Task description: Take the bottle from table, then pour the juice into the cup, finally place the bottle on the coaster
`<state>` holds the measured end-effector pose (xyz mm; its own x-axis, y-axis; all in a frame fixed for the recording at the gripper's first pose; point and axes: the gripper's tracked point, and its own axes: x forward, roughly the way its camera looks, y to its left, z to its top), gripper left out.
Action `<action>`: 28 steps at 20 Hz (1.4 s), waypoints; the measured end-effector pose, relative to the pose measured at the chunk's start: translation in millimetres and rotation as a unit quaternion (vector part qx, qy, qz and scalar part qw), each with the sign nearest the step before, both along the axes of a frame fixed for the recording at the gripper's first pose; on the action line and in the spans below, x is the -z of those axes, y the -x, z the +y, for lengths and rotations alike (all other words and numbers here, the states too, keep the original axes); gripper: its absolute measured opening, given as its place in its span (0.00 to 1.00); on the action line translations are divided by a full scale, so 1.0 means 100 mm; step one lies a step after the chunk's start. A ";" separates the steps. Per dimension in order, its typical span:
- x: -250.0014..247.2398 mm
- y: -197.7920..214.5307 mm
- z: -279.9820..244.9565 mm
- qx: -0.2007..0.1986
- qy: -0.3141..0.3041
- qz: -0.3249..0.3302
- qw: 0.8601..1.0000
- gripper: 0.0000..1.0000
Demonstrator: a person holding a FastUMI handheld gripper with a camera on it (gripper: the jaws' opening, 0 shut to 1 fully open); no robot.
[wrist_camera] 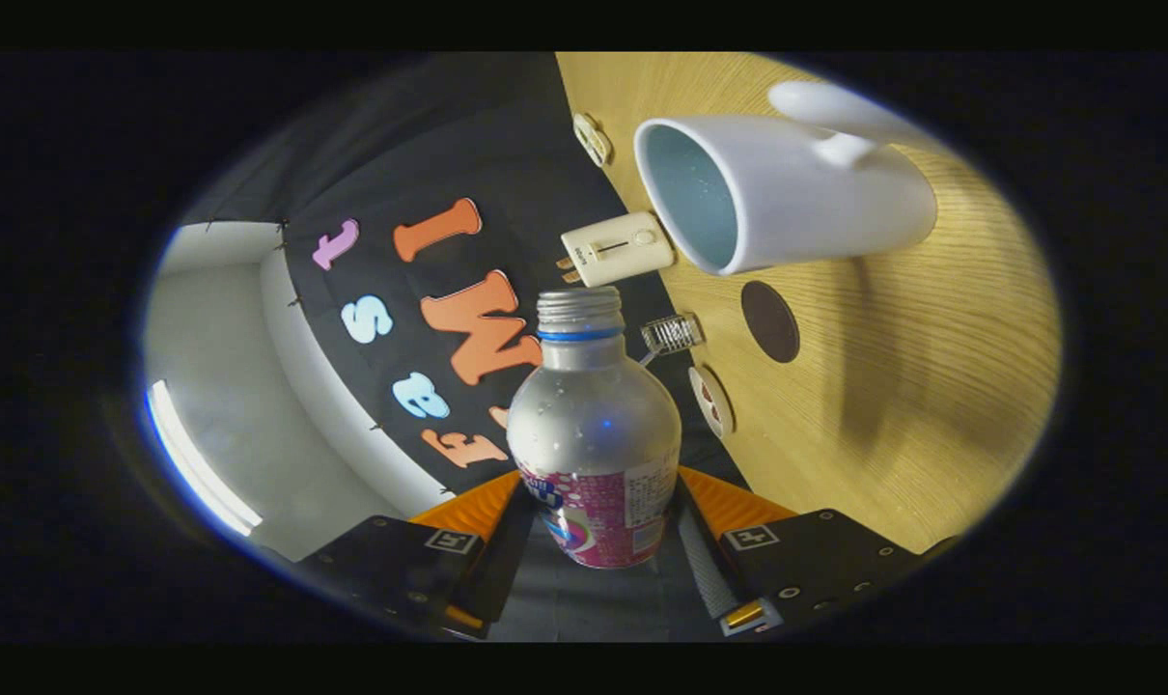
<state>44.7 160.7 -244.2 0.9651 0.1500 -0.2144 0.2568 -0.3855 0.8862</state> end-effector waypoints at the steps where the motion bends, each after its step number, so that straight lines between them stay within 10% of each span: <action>1: -0.01 0.00 -0.01 0.003 -0.004 0.000 1.000 0.77; 28: -0.24 0.03 -0.28 0.023 -0.074 -0.021 0.997 0.77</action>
<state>42.0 132.2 -220.0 0.9795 0.1322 -0.1519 0.1991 -0.5239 0.8282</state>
